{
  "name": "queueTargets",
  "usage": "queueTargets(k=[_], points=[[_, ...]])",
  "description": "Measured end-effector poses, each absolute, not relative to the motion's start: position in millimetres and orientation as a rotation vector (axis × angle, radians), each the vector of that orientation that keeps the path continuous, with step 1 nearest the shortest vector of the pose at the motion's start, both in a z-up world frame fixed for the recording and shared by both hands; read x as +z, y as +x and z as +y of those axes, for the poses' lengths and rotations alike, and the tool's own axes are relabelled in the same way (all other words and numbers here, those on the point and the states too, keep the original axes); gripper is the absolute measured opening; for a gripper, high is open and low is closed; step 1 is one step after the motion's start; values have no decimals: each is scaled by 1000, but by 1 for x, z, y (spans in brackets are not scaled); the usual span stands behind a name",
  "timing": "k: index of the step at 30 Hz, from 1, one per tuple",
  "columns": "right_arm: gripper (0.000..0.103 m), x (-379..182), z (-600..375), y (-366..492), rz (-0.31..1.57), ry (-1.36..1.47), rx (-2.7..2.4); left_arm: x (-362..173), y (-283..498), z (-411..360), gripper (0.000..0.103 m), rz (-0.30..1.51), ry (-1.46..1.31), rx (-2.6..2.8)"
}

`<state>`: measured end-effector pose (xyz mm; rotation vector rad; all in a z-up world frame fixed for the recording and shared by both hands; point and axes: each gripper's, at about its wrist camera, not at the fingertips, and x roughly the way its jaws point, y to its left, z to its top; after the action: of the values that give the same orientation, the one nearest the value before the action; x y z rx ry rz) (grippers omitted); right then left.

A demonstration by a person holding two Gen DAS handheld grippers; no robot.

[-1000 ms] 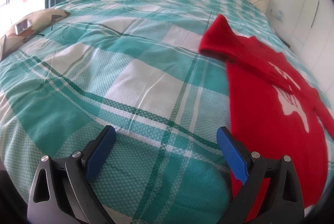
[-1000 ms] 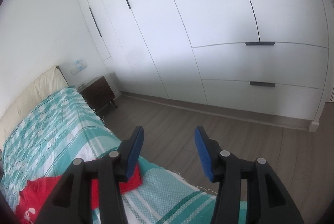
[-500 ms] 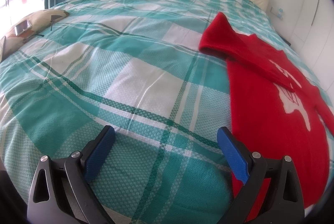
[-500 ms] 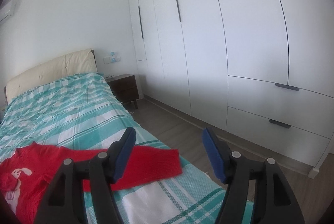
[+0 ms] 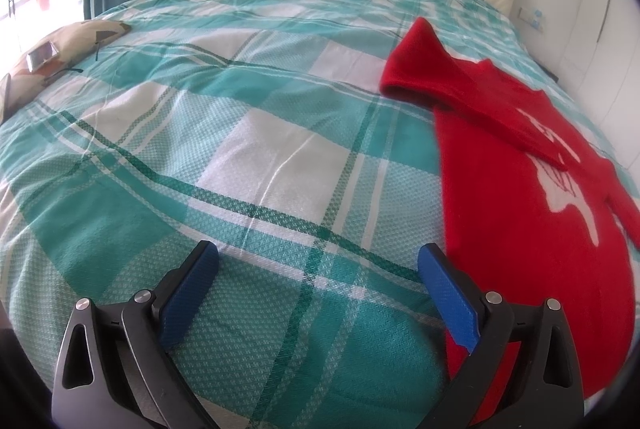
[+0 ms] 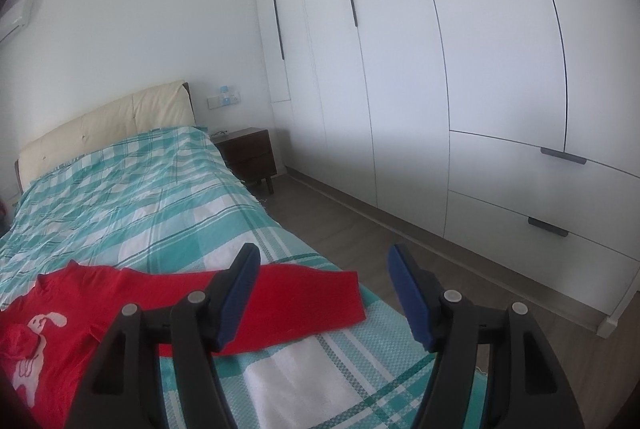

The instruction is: Fold small clothes

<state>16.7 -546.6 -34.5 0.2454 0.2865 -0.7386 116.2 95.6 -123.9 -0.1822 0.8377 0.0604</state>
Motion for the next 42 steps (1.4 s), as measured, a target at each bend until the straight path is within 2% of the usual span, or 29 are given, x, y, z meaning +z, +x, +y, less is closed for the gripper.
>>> queueTargets(k=[3,6,9,11,13,15,21,27,30,32,36,37,38,39,40,41,42], points=[[66,-36,-544,19,293,234,-734,-99,102,100,100,771,-173,86],[66,-36,-544,21,299,238,-717,-59,89,101,100,660,-126,117],[67,-37,-544,24,305,247,-700,-13,97,91,100,627,-127,-2],[67,-39,-546,27,313,259,-684,12,113,69,102,639,-82,-116],[67,-41,-545,31,327,267,-666,21,138,30,102,739,24,-274],[67,-42,-543,34,340,268,-647,10,163,-17,102,845,148,-419],[67,-46,-538,38,368,253,-617,-52,221,-121,101,940,458,-508],[67,-50,-546,37,379,299,-610,-86,251,-148,100,967,505,-524],[67,-52,-549,39,387,319,-603,-99,255,-152,95,976,552,-523],[67,-53,-550,41,395,328,-596,-108,258,-157,85,989,575,-549],[67,-53,-547,42,397,315,-590,-112,264,-158,74,987,521,-591],[67,-53,-546,43,397,309,-589,-110,267,-156,65,992,486,-600],[67,-52,-544,44,398,302,-587,-109,269,-154,49,997,452,-612],[67,-53,-543,44,400,295,-588,-107,271,-152,39,998,423,-615],[67,-53,-542,46,404,289,-587,-105,272,-150,16,990,407,-599],[67,-54,-541,47,408,284,-585,-102,273,-146,10,979,390,-576],[67,-54,-541,49,412,280,-583,-97,274,-139,10,975,344,-574]])
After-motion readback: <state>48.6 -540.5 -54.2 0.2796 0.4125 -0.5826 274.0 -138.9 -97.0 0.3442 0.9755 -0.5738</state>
